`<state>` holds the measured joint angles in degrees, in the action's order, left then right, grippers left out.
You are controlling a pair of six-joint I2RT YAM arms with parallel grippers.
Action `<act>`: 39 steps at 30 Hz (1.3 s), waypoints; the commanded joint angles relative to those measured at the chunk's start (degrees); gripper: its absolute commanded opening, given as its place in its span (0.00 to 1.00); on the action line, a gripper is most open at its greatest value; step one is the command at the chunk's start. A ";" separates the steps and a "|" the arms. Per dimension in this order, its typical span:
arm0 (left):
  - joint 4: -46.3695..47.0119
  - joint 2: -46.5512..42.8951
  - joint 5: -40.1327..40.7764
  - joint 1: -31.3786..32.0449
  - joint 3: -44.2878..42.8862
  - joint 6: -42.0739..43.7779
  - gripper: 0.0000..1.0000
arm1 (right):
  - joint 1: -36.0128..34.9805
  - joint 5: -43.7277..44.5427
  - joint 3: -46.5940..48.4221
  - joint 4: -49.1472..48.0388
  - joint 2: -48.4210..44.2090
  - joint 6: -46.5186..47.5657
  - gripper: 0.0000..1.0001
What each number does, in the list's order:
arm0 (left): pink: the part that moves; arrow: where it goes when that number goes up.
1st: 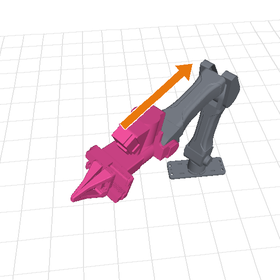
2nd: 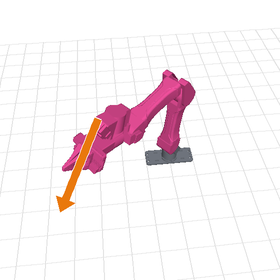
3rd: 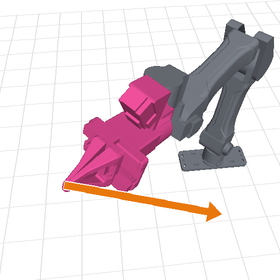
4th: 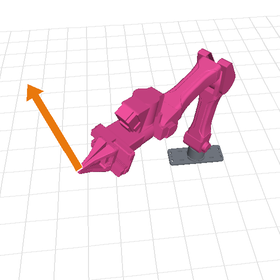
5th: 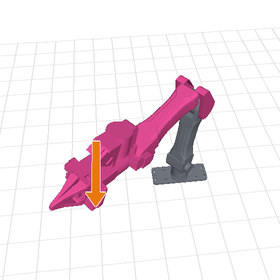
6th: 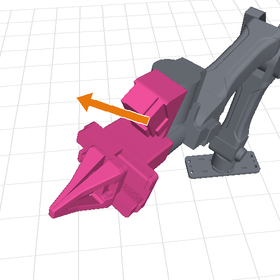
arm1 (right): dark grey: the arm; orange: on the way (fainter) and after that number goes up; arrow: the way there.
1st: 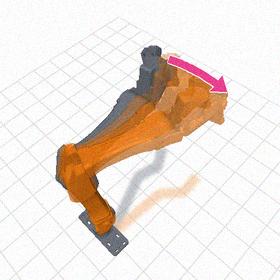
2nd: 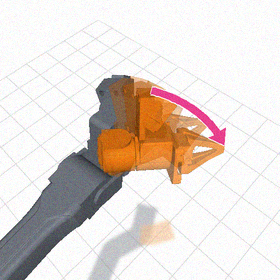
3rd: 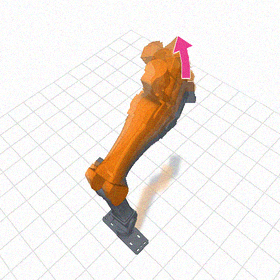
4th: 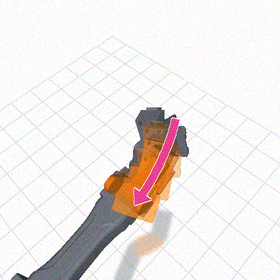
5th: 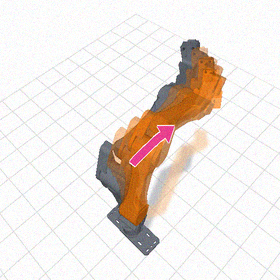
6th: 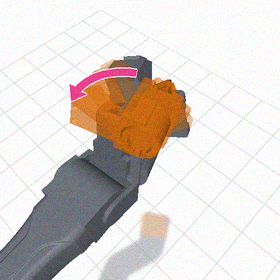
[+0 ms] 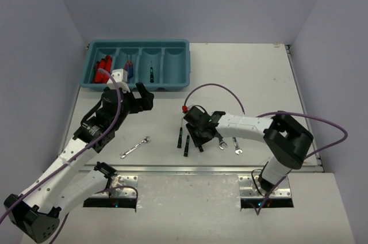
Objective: Sort the tools into containers
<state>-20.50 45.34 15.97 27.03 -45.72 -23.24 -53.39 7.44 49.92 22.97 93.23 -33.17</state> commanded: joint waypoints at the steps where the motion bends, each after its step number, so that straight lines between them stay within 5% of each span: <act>1: 0.75 -4.12 -3.55 -0.04 3.44 -0.40 1.00 | -0.14 1.45 4.08 1.56 5.76 -0.32 0.25; 3: 0.15 -4.94 -4.56 -0.04 3.79 -0.60 1.00 | -0.12 4.10 4.16 3.62 6.10 -1.24 0.14; 13: 4.13 -4.29 -13.44 -0.04 7.64 -4.05 1.00 | 6.33 7.16 -4.51 4.10 -4.86 -0.36 0.04; 20: 38.39 3.00 -36.34 4.55 17.82 -16.78 1.00 | 7.40 4.04 -9.99 0.08 -25.45 1.28 0.00; 25: 56.81 18.68 -36.45 15.57 13.83 -20.89 1.00 | 10.36 -7.39 -16.26 -6.77 -46.40 4.53 0.00; 32: 67.36 31.96 -35.57 22.78 6.34 -22.54 0.92 | 10.67 -17.66 -16.69 -6.34 -58.10 6.45 0.00; 36: 68.75 35.79 -35.58 25.32 1.37 -22.97 0.56 | 10.67 -17.85 -15.73 -3.12 -60.17 6.45 0.00; 39: 68.42 37.39 -35.39 26.41 0.19 -23.46 0.08 | 10.67 -17.99 -15.64 -2.84 -61.75 6.14 0.00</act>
<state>41.47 81.38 -18.98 51.94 -42.72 -45.97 -42.87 -8.55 33.41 20.37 33.35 -27.89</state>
